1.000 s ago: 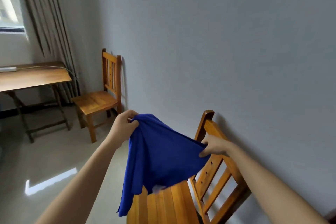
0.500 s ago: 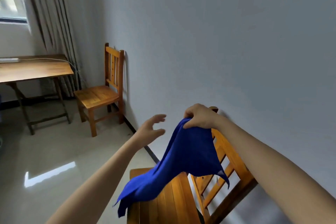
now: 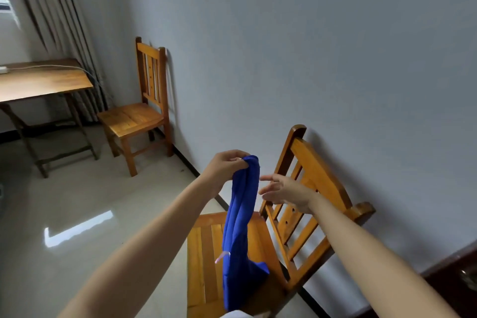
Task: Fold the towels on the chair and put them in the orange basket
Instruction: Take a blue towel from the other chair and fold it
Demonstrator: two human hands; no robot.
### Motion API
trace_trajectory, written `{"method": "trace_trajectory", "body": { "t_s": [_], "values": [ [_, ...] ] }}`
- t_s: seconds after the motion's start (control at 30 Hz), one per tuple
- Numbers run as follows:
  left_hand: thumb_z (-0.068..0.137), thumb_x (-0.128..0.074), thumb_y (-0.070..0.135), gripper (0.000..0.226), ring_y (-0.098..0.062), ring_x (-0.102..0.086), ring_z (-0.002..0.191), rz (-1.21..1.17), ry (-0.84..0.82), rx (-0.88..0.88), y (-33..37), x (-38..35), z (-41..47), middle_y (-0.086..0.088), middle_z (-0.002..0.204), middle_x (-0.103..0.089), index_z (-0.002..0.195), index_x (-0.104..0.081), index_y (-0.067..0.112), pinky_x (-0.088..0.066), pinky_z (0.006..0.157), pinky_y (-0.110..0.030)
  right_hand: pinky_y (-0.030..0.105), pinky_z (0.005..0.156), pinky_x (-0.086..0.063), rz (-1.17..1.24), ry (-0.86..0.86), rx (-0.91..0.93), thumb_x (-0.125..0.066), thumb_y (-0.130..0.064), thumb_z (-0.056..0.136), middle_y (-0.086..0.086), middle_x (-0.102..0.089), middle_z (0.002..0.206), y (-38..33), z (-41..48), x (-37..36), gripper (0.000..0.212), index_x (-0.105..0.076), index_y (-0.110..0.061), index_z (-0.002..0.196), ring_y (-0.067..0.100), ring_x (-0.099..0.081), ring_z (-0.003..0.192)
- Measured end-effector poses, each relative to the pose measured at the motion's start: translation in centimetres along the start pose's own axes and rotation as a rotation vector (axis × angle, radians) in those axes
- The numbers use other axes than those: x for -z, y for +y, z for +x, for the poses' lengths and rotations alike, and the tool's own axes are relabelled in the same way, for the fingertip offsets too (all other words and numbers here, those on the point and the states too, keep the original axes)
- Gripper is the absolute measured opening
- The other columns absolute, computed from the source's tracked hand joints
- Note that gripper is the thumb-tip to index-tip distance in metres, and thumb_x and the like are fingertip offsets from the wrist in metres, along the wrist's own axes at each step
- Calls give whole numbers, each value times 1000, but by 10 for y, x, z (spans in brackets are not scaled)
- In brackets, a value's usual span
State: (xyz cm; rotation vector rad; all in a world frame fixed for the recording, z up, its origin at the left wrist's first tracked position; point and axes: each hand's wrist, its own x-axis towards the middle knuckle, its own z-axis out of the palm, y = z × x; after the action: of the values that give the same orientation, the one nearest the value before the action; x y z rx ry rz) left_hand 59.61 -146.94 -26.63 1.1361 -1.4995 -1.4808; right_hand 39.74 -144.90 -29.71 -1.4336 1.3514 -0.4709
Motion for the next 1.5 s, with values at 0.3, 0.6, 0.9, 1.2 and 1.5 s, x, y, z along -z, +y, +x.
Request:
{"method": "trace_trajectory", "body": {
  "t_s": [0.3, 0.6, 0.9, 1.2, 1.5],
  "values": [
    [85, -59, 3, 22, -23, -61, 85, 107, 162, -74, 7, 1, 1, -19, 90, -66, 84, -65, 24, -52, 77, -35, 42, 91, -51, 601, 206, 153, -66, -26, 84, 12, -63, 114, 28, 12, -70, 40, -54, -11, 119, 26, -62, 106],
    [82, -59, 0, 19, -18, -55, 68, 172, 308, 7, -3, 22, -2, -10, 74, -60, 77, -61, 19, -48, 65, -28, 33, 65, -45, 441, 437, 144, -58, -8, 88, 10, -57, 78, 4, 14, -63, 11, -55, -12, 78, 27, -55, 77],
    [87, -62, 20, 12, -18, -59, 87, -189, 57, 400, -37, 31, -12, -4, 95, -64, 94, -63, 12, -48, 72, -29, 22, 74, -48, -13, 129, 298, -54, 0, 87, 1, -64, 83, -39, 4, -24, 21, -60, -19, 81, 13, -59, 80],
    [85, -61, 3, 14, -7, -64, 64, 38, 183, -18, 4, 43, -15, 0, 69, -68, 78, -68, 12, -52, 60, -17, 21, 71, -54, -173, -55, 54, -65, -14, 84, 4, -67, 96, 0, 7, -13, 13, -63, -11, 97, 18, -66, 89],
    [88, -59, 10, 13, -4, -62, 63, 81, 406, 10, 34, 97, -8, 2, 70, -66, 78, -66, 15, -48, 54, -16, 20, 65, -46, -290, 160, -68, -60, -15, 88, 5, -62, 84, 29, 25, 33, 9, -61, -10, 81, 16, -59, 82]
  ]
}}
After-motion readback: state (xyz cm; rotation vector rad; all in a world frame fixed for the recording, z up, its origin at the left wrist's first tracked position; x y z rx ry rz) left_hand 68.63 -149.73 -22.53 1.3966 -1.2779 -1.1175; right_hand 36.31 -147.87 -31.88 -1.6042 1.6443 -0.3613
